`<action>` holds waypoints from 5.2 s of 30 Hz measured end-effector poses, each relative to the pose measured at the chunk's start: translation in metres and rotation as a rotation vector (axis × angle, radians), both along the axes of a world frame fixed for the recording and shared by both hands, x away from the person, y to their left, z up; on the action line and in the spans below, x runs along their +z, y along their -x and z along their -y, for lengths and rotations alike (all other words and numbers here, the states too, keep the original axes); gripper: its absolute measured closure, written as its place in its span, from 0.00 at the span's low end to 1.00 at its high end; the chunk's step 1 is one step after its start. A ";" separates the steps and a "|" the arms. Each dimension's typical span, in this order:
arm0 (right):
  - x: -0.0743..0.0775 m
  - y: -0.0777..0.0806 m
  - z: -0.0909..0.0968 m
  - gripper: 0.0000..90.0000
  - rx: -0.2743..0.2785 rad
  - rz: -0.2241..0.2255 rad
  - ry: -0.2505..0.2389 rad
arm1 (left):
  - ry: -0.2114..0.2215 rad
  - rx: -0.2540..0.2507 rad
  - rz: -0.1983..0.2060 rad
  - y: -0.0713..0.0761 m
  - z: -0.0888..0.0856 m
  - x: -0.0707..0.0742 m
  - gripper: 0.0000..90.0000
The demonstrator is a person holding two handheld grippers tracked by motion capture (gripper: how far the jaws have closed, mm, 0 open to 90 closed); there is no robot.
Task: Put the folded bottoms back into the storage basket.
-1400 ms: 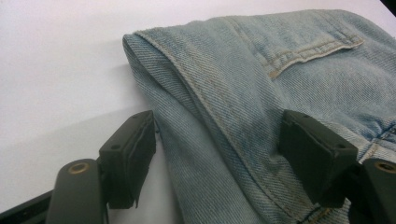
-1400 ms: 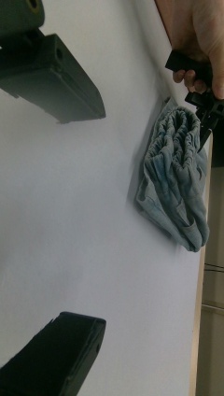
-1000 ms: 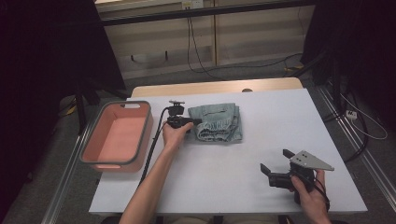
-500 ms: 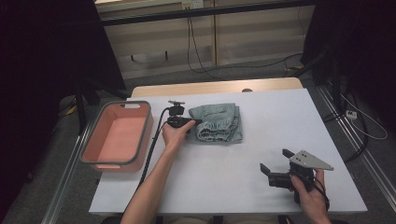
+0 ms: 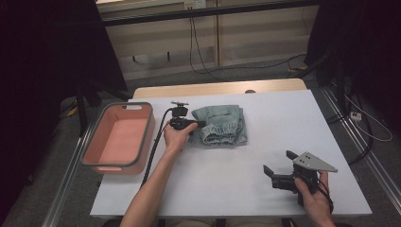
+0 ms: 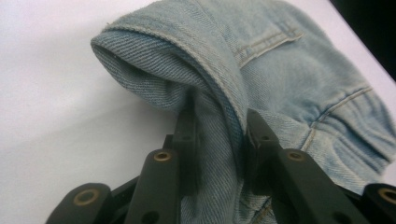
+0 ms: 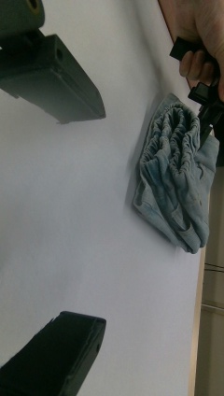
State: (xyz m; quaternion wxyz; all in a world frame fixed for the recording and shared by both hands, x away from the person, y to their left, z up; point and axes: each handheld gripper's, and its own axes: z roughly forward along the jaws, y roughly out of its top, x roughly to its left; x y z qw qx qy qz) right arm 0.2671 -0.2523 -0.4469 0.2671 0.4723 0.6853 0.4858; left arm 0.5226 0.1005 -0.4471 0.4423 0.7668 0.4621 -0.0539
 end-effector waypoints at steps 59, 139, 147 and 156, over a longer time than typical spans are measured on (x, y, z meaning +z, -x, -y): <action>0.001 0.004 0.003 0.02 -0.013 0.005 -0.006 | 0.081 -0.151 0.233 0.038 -0.014 0.084 0.82; 0.001 0.005 0.003 0.02 -0.012 0.009 -0.008 | 0.039 -0.079 0.368 0.078 -0.082 0.155 0.82; 0.001 0.005 0.003 0.02 -0.012 0.007 -0.009 | 0.028 -0.089 0.387 0.083 -0.086 0.162 0.83; 0.001 0.005 0.003 0.02 -0.010 0.008 -0.008 | 0.027 -0.079 0.408 0.088 -0.091 0.170 0.83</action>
